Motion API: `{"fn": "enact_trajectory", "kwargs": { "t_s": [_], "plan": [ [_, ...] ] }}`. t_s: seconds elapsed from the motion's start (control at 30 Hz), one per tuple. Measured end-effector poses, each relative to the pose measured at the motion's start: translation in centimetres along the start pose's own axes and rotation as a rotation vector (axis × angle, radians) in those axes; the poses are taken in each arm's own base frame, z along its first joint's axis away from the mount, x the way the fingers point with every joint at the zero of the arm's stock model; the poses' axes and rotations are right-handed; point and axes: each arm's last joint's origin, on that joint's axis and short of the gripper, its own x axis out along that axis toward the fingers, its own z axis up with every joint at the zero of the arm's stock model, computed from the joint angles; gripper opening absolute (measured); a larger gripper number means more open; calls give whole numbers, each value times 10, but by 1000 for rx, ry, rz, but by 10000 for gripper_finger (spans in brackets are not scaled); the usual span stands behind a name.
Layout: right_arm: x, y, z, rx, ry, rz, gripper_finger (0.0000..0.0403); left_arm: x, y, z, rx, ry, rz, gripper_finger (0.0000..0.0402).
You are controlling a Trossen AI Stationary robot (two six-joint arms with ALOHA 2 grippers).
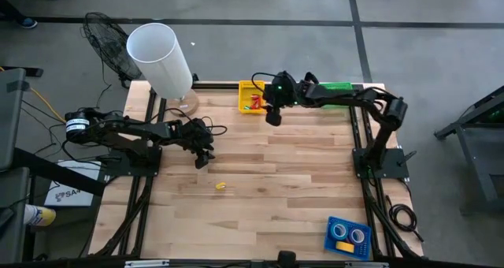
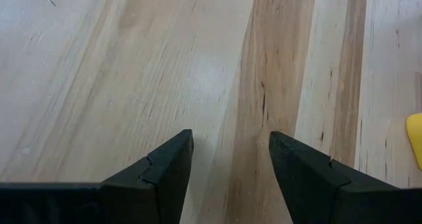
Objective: Pick and place Stapler, Stapler remover, tape
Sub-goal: Put the yellow stapler into the yellow bin
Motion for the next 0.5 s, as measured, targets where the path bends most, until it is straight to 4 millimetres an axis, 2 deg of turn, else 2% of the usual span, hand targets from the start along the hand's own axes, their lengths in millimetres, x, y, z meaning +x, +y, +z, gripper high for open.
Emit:
{"fn": "enact_trajectory", "kwargs": {
  "t_s": [0.17, 0.27, 0.37, 0.5],
  "plan": [
    [-30, 4, -1, 18, 85, 60, 172, 0, 0, 0, 0, 0, 0, 202],
    [-41, 9, -10, 24, 14, 179, 171, 0, 0, 0, 0, 0, 0, 202],
    [-51, 15, -29, 46, -101, 281, 170, 0, 0, 0, 0, 0, 0, 202],
    [-66, 26, -65, 113, -204, 270, 172, 0, 0, 0, 0, 0, 0, 202]
  ]
}}
